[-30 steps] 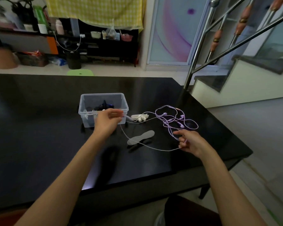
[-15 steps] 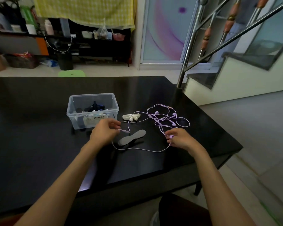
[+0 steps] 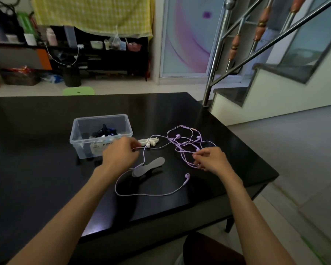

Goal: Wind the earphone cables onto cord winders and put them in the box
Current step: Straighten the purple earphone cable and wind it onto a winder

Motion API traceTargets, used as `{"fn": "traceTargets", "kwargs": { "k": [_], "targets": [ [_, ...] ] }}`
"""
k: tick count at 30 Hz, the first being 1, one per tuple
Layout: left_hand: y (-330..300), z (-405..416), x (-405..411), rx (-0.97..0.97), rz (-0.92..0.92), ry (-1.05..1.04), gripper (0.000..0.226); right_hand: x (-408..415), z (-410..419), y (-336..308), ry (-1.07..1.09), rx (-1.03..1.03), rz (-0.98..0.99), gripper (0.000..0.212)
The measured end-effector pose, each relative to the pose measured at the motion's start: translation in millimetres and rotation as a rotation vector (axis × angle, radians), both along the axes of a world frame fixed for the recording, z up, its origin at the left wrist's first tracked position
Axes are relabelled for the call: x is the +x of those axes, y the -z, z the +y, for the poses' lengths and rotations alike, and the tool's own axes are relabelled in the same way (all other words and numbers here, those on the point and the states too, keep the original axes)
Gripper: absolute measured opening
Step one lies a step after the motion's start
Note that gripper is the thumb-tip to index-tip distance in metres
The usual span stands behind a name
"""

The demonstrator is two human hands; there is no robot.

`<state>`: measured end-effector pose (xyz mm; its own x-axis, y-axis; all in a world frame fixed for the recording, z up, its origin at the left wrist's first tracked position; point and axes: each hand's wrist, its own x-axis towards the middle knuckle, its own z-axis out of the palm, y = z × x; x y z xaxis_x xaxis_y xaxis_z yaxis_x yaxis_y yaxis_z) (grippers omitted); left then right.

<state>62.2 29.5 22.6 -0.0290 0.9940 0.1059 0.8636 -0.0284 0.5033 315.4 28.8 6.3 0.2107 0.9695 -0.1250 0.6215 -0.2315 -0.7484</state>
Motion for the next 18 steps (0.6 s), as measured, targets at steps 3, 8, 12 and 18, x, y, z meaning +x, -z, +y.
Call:
{"fn": "traceTargets", "kwargs": {
  "k": [3,8,12,18],
  "targets": [
    [-8.4,27.2,19.6,0.026,0.043,0.168,0.030,16.1,19.5,-0.9,0.084,0.045,-0.046,0.007],
    [-11.6,76.1,63.5,0.019,0.112,0.310,0.035,40.7,61.7,-3.8,0.164,0.063,-0.241,0.016],
    [3.0,107.5,87.7,-0.058,0.195,0.298,0.031,30.4,93.5,-2.3,0.065,0.111,-0.333,0.018],
    [27.4,118.8,98.0,-0.177,0.311,0.218,0.041,6.7,119.6,24.9,0.031,-0.097,-0.328,0.043]
  ]
}}
